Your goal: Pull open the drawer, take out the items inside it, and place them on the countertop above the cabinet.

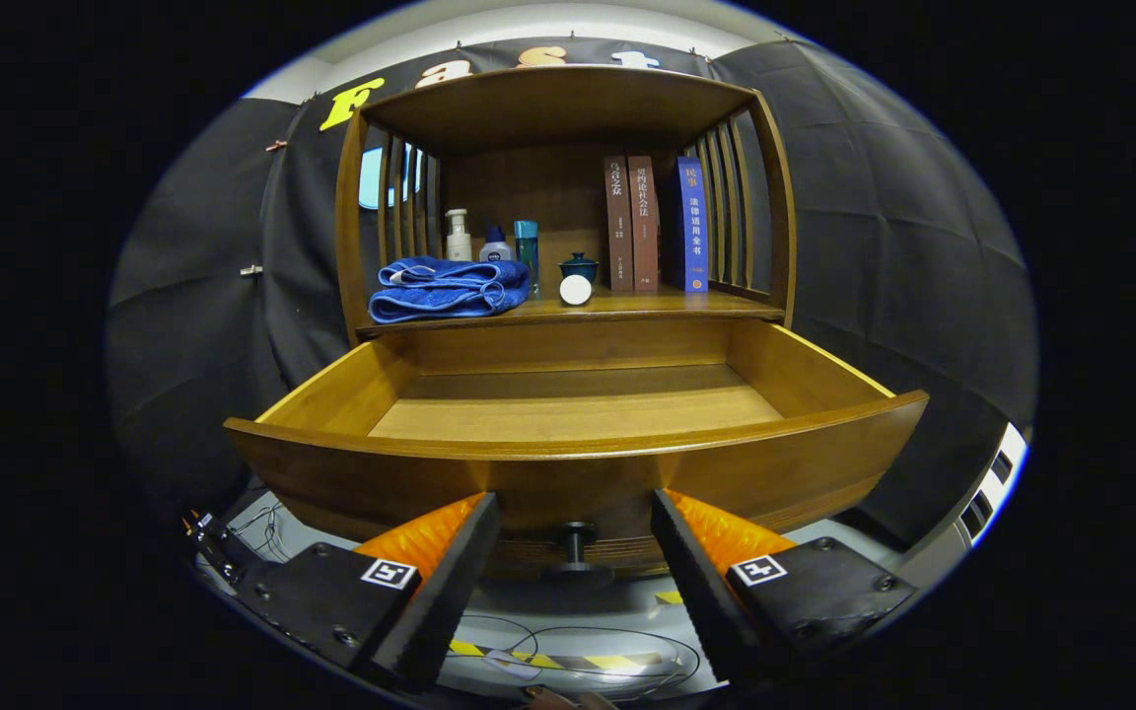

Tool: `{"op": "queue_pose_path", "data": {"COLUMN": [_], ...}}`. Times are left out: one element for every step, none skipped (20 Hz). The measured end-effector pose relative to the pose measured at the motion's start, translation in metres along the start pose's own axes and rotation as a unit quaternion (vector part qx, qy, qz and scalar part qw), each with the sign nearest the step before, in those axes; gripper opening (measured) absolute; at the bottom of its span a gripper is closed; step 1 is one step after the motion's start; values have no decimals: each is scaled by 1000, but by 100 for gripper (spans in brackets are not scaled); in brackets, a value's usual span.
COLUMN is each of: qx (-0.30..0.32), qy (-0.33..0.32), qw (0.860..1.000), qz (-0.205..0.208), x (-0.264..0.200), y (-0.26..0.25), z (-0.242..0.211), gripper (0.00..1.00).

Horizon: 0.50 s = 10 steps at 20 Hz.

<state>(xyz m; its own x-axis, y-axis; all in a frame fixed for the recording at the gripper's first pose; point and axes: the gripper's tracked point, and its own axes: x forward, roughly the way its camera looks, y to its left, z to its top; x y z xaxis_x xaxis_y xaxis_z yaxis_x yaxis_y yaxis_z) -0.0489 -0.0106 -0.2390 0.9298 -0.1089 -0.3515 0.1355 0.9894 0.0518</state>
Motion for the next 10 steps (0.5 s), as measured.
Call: {"op": "queue_pose_path", "data": {"qx": [0,0,0,0,0,1,2,2,2,3], "qy": [-1,-1,-1,0,2,3,4,4,6,5], "qw": [1000,1000,1000,1000,1000,1000,1000,1000,1000,1000], "qz": [-1,-2,-3,-3,-2,-1,-1,0,1,3], "x": [0,1,2,4,8,13,21,28,34,41], "y": [0,0,1,1,1,1,2,2,1,2], "z": [0,1,3,4,5,8,10,13,15,19], "gripper": [100,100,100,100,100,100,100,100,100,100]}}
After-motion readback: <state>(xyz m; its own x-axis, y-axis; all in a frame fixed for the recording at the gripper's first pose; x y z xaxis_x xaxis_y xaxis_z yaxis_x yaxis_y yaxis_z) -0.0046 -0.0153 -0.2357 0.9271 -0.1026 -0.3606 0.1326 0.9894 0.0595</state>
